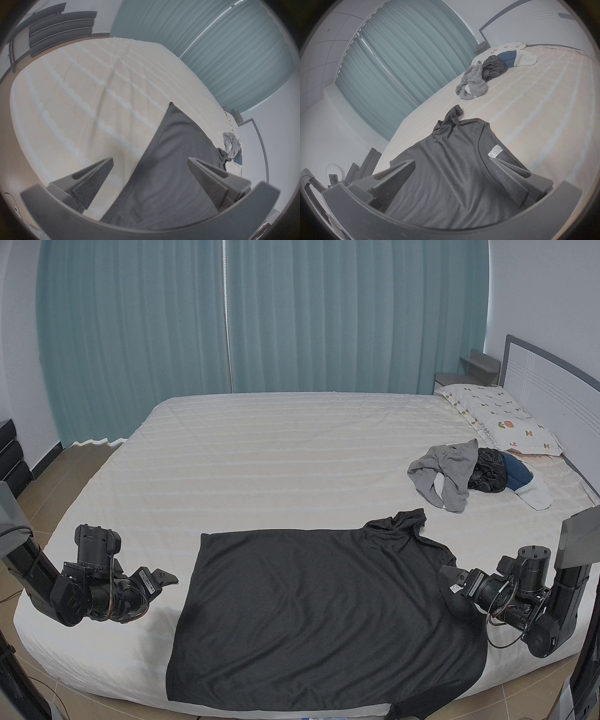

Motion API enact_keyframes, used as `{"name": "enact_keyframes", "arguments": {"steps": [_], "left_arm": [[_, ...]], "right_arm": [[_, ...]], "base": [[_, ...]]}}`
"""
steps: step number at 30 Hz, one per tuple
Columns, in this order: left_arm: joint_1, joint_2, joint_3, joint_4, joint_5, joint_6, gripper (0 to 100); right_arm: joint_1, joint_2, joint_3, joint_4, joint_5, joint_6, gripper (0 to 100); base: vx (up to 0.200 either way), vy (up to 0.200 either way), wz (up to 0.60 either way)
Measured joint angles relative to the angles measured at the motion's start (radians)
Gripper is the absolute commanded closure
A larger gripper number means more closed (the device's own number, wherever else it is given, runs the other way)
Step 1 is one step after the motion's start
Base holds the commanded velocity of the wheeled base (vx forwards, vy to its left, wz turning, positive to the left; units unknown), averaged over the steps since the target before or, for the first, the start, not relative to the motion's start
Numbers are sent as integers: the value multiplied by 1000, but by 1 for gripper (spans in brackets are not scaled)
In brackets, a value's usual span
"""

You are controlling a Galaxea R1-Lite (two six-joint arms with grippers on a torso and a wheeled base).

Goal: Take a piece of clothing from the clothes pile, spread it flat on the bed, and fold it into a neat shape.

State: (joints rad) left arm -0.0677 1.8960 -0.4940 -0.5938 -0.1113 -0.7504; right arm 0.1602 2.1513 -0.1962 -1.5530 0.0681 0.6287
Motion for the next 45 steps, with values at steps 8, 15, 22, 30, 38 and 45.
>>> {"name": "enact_keyframes", "arguments": {"steps": [8, 15, 22, 30, 38, 45], "left_arm": [[-23, 7, -15, 2, 0, -43, 0], [-49, 4, -10, 6, 1, -62, 0], [-59, 1, -20, 6, 6, -61, 0], [-59, 23, -99, 6, 6, -61, 0], [-57, 106, -275, 13, 3, -59, 0], [-53, 246, -518, 66, 0, -58, 0]], "right_arm": [[1, 0, -1, 0, 2, 2, 0], [4, 1, -2, 0, 2, 2, 0], [3, 4, -2, 0, 3, 3, 0], [10, 8, -12, 0, 4, 61, 0], [13, 11, -19, 0, 12, 84, 0], [17, 13, -21, 0, 17, 88, 0]], "base": [[0, -100, 0], [0, -143, 0], [0, 0, 0], [0, 0, 0], [0, 0, 0], [0, 0, 0]]}}
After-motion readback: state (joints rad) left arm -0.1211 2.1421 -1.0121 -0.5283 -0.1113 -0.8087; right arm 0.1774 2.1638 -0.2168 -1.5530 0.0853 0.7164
